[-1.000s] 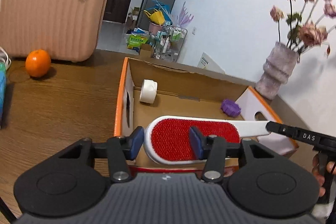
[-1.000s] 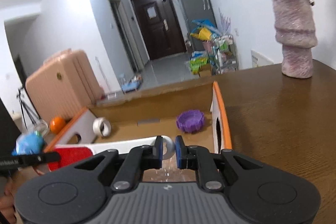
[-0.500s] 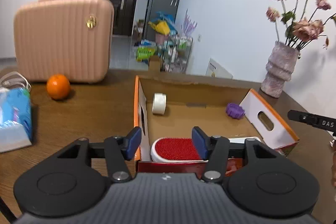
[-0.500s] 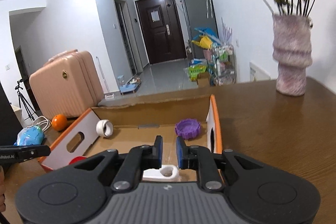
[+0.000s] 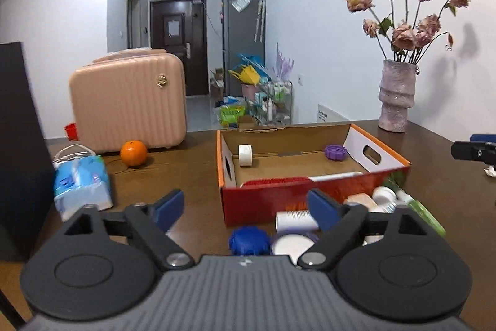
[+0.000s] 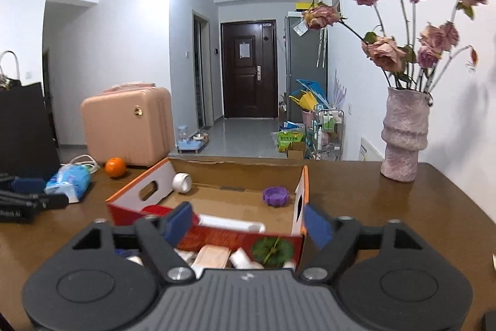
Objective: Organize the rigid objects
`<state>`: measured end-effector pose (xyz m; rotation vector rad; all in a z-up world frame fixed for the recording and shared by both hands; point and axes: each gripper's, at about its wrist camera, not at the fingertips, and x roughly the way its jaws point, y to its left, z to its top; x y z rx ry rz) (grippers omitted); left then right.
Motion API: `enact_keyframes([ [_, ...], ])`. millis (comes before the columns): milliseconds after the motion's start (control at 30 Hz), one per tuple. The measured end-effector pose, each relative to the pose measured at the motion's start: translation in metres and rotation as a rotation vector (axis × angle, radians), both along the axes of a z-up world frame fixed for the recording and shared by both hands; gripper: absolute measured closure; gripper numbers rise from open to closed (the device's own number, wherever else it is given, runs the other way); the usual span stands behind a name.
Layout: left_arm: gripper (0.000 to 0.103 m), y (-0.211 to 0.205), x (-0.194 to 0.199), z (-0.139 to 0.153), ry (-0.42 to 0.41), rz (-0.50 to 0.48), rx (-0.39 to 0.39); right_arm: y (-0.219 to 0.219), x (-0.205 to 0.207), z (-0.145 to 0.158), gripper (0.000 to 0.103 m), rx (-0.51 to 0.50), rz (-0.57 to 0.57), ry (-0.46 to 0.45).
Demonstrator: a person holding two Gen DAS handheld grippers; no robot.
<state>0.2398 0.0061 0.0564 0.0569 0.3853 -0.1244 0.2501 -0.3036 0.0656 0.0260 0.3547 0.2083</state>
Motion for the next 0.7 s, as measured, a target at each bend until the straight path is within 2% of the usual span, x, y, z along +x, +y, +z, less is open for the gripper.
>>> enact_keyframes([
  [33,0.0,-0.001,-0.017,-0.001,-0.02,0.016,0.015,0.0,-0.012,-0.002,0.019,0.003,-0.002,-0.006],
  [133,0.0,-0.003,-0.057,-0.003,-0.059,0.016,0.05,0.0,-0.053,-0.009,0.014,0.035,-0.026,-0.056],
  [233,0.0,-0.003,-0.092,-0.008,-0.076,0.047,0.029,-0.002,-0.09,-0.018,0.007,0.079,-0.039,-0.074],
  [400,0.0,-0.007,-0.144,-0.02,-0.07,0.058,0.046,0.008,-0.14,-0.036,0.002,0.032,-0.011,-0.059],
  [567,0.0,-0.007,-0.181,-0.032,-0.044,0.071,0.02,0.016,-0.18,-0.054,0.0,0.059,0.001,-0.047],
  [700,0.0,-0.018,-0.191,-0.031,-0.064,0.047,0.075,0.019,-0.198,-0.059,0.0,0.034,-0.021,-0.024],
])
